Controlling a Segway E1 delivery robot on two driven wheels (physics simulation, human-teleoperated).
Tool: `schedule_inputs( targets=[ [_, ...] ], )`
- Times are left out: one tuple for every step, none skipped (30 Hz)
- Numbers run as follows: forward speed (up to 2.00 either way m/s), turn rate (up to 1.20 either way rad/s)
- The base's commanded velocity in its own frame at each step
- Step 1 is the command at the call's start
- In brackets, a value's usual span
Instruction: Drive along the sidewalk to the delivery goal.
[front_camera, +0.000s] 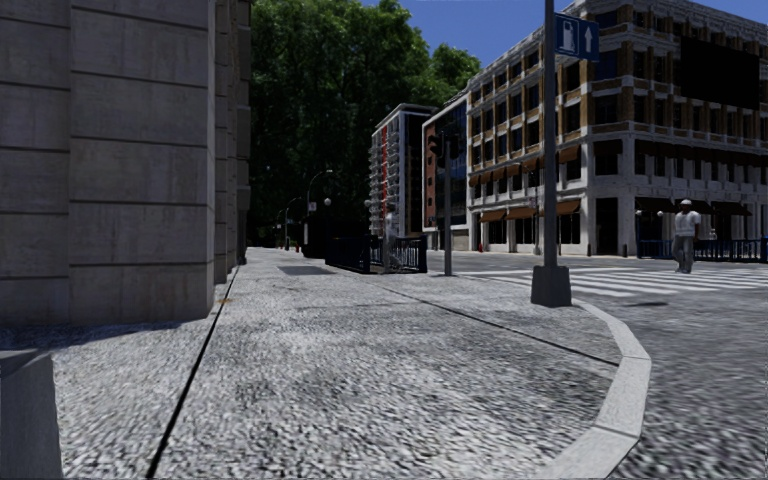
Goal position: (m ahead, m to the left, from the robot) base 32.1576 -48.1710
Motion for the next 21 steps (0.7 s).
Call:
schedule_inputs(
  targets=[
    [1.37,0.0],
    [1.37,0.0],
    [1.37,0.0],
    [1.37,0.0],
    [1.37,0.0],
    [1.37,0.0],
    [1.37,0.0],
    [1.37,0.0],
    [1.37,0.0],
    [1.37,0.0],
    [1.37,0.0],
    [1.37,0.0],
    [1.37,0.05],
    [1.37,0.05],
    [1.37,0.09],
    [1.37,0.1],
    [1.37,0.1],
    [1.37,0.1],
    [1.37,0.1],
    [1.37,0.1],
    [1.37,0.1]
  ],
)
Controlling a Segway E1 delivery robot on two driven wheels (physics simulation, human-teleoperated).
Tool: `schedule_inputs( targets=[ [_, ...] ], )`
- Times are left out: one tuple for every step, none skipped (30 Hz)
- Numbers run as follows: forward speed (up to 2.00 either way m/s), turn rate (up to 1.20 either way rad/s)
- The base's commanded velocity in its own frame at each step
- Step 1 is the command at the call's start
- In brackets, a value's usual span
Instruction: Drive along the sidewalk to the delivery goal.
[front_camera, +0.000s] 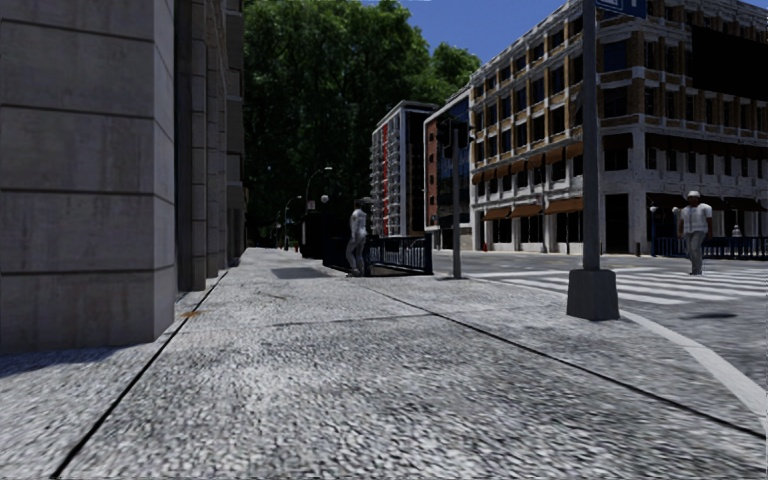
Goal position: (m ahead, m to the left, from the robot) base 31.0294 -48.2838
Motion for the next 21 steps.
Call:
schedule_inputs(
  targets=[
    [1.37,0.1],
    [1.37,0.1],
    [1.37,0.11],
    [1.37,0.13],
    [1.37,0.13],
    [1.37,0.17],
    [1.37,0.23],
    [1.37,0.25],
    [1.37,0.26],
    [1.37,0.26],
    [1.37,0.26],
    [1.37,0.27],
    [1.37,0.29],
    [1.37,0.29],
    [1.37,0.31],
    [1.37,0.32],
    [1.37,0.32],
    [1.37,0.35],
    [1.37,0.35],
    [1.37,0.37],
    [1.37,0.38]
  ],
)
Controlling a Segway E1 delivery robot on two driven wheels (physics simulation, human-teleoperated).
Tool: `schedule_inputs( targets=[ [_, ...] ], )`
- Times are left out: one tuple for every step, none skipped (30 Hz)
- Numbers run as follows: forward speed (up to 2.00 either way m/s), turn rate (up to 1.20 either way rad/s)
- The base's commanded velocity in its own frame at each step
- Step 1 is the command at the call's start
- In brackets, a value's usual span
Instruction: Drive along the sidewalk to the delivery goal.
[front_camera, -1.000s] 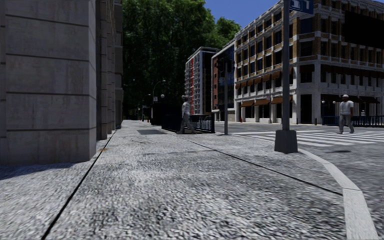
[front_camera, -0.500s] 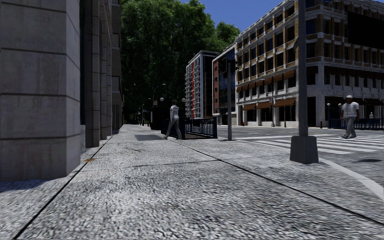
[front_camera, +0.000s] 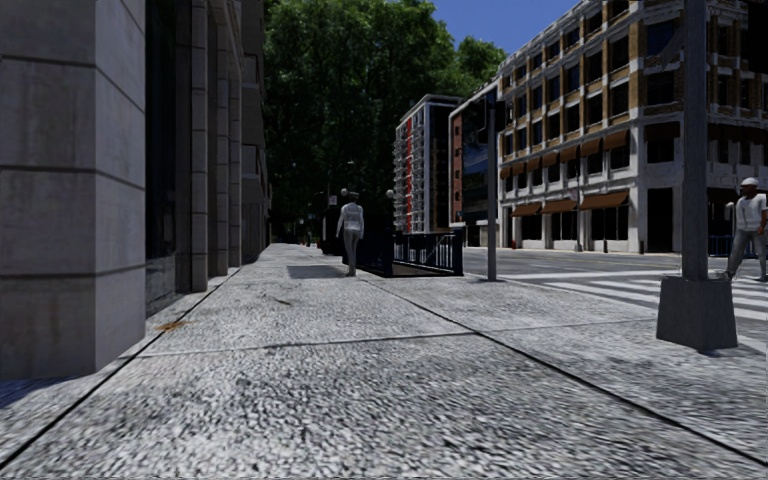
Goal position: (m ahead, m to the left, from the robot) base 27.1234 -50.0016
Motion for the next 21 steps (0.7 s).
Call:
schedule_inputs(
  targets=[
    [2.0,0.29],
    [2.0,0.29],
    [2.0,0.27],
    [2.0,0.27],
    [2.0,0.31],
    [2.0,0.31],
    [2.0,0.33],
    [2.0,0.22],
    [2.0,0.0],
    [2.0,0.0],
    [2.0,0.0],
    [2.0,0.0],
    [2.0,0.0],
    [2.0,0.0],
    [2.0,0.0],
    [2.0,0.0],
    [2.0,0.0],
    [2.0,0.0],
    [2.0,0.0],
    [2.0,0.0],
    [2.0,0.0]
  ],
)
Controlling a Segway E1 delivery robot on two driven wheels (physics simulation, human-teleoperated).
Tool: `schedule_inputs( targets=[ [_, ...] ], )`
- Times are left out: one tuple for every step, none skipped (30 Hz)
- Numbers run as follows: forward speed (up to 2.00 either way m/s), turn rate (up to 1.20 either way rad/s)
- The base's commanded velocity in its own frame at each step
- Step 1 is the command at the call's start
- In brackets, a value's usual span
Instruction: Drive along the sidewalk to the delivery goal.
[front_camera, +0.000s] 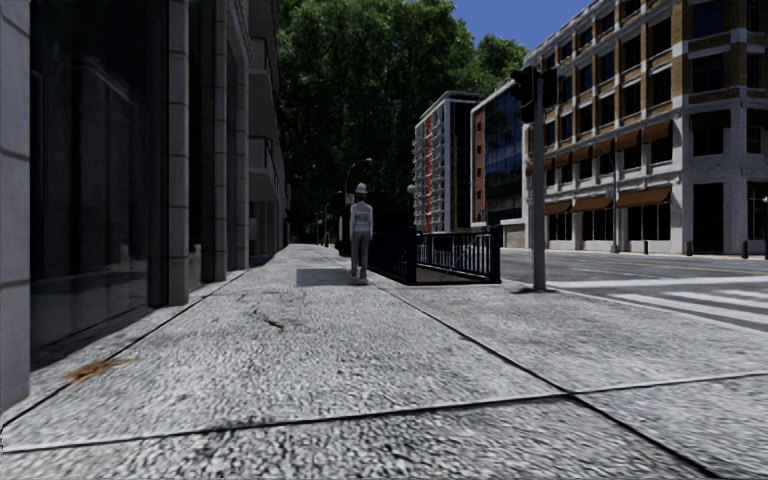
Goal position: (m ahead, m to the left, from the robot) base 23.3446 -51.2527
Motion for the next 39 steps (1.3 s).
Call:
schedule_inputs(
  targets=[
    [2.0,0.0],
    [2.0,0.0],
    [2.0,0.0],
    [2.0,0.0],
    [2.0,0.0],
    [2.0,0.0],
    [2.0,0.0],
    [2.0,0.0],
    [2.0,0.0],
    [2.0,0.0],
    [2.0,0.0],
    [2.0,0.0],
    [2.0,0.0],
    [2.0,0.0],
    [2.0,0.0],
    [2.0,0.0],
    [2.0,0.0],
    [2.0,0.0],
    [2.0,0.0],
    [2.0,0.0],
    [2.0,0.0],
    [2.0,0.0],
    [2.0,0.0],
    [2.0,0.0],
    [2.0,0.0],
    [2.0,0.0],
    [2.0,0.0],
    [2.0,0.0],
    [2.0,0.0],
    [2.0,0.0],
    [2.0,0.0],
    [2.0,0.0],
    [2.0,0.0],
    [2.0,0.0],
    [2.0,0.0],
    [2.0,0.0],
    [2.0,-0.41],
    [1.96,-0.57],
    [1.58,-0.76]
  ],
)
